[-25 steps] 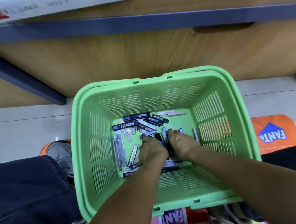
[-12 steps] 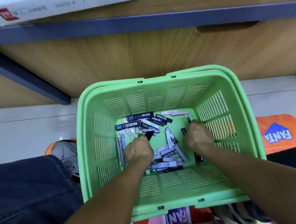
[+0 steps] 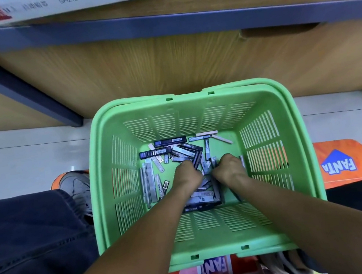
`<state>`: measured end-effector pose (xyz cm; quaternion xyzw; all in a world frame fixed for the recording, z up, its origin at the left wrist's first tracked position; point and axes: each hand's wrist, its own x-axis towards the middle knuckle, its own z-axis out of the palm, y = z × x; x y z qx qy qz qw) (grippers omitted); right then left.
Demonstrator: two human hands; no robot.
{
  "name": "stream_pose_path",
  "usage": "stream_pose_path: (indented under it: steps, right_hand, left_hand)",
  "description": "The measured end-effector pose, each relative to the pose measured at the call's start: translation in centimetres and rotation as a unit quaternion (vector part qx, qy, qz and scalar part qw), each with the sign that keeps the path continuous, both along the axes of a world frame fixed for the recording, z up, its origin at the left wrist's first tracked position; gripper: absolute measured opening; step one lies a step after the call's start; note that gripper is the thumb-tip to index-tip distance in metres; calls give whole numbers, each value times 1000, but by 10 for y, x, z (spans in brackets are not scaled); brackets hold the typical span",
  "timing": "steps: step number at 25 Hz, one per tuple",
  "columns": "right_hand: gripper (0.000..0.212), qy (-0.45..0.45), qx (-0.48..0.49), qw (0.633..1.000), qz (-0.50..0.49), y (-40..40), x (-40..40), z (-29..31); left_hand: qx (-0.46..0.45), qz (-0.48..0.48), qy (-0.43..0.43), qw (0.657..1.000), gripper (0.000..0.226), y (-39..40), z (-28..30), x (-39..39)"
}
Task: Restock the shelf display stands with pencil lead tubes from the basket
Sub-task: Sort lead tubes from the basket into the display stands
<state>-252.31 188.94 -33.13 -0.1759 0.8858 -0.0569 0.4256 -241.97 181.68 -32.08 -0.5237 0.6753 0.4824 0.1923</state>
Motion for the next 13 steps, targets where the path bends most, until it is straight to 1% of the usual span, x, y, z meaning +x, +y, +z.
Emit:
stream_pose_path:
  steps: [1,3,4,6,8,10,12,13]
  right_hand:
    - [11,-14,-12,1000,-20,-2,-1,-2]
    - [9,-49,-30,996,-61,-5,-2,-4]
    - [9,-78,-42,991,-98,-6,-2,-5]
    - [9,-147,-70,970,-178,-7,0,-5]
    - [16,-191,-95,950,-230,-5,1,-2]
    - [18,-234,-124,920,-289,-1,0,-3]
    - [18,-275,-141,893,-327,3,-2,-4]
    - [20,-290,-144,888,-327,4,-3,-4]
  left_hand:
    - [22,19,10,1000,2,0,-1,-2]
    - [61,59,20,996,9,1,-4,-7]
    - [79,81,23,993,13,0,-6,-8]
    - [102,105,29,989,17,0,-10,-11]
    - [99,116,32,988,17,1,-11,-11]
    - [87,120,38,988,18,3,-12,-12]
    - [80,119,50,988,29,5,-14,-11]
    - [83,120,56,988,37,5,-14,-9]
